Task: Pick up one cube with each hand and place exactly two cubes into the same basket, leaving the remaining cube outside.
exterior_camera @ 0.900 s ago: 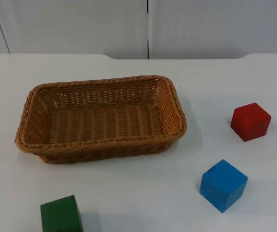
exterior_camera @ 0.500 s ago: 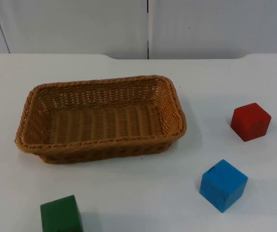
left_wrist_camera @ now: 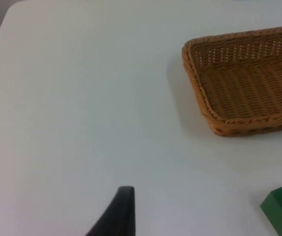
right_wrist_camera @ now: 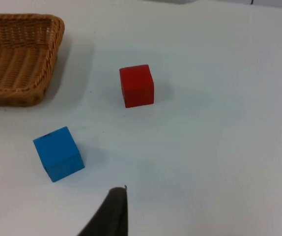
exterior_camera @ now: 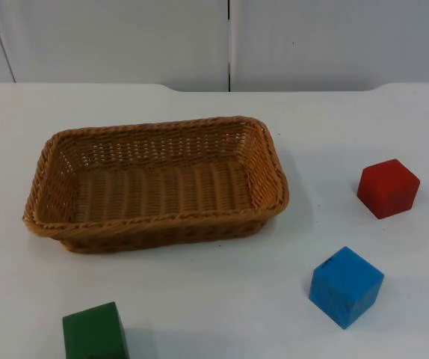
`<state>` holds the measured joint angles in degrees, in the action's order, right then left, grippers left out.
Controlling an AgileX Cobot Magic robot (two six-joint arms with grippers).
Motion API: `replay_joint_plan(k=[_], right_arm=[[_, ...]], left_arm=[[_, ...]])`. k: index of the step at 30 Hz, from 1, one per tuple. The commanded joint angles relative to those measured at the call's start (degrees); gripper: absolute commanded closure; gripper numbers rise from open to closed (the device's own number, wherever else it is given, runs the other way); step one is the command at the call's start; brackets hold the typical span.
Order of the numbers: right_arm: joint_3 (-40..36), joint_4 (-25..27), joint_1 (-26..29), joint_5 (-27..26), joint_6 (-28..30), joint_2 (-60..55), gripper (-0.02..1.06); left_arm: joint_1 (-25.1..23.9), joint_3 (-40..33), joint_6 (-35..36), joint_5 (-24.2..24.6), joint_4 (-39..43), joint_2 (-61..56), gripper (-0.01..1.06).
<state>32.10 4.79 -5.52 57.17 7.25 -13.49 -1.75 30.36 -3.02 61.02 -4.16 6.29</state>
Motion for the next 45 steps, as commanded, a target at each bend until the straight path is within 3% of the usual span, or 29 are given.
replay_joint_plan(k=[1,15,27,45], right_arm=[[0.6,0.8,0.2,-1.5,-0.2,-2.2,-0.01],[8.4,1.9,0.2,-2.6,-0.2,-22.1,-0.01],[13.0,1.9,0.2,-6.8,-0.2,-29.8,-0.01],[13.0,4.8,0.2,-7.0,2.5,-38.3,-0.01]], left_arm=[[-0.1,0.3,0.3,-0.5,-1.2,0.5,0.0],[-0.1,0.3,0.3,-1.9,-6.2,13.7,0.0],[-0.1,0.3,0.3,-4.0,-6.8,20.0,0.0],[-0.1,0.3,-3.1,-4.3,-8.0,27.5,0.0]])
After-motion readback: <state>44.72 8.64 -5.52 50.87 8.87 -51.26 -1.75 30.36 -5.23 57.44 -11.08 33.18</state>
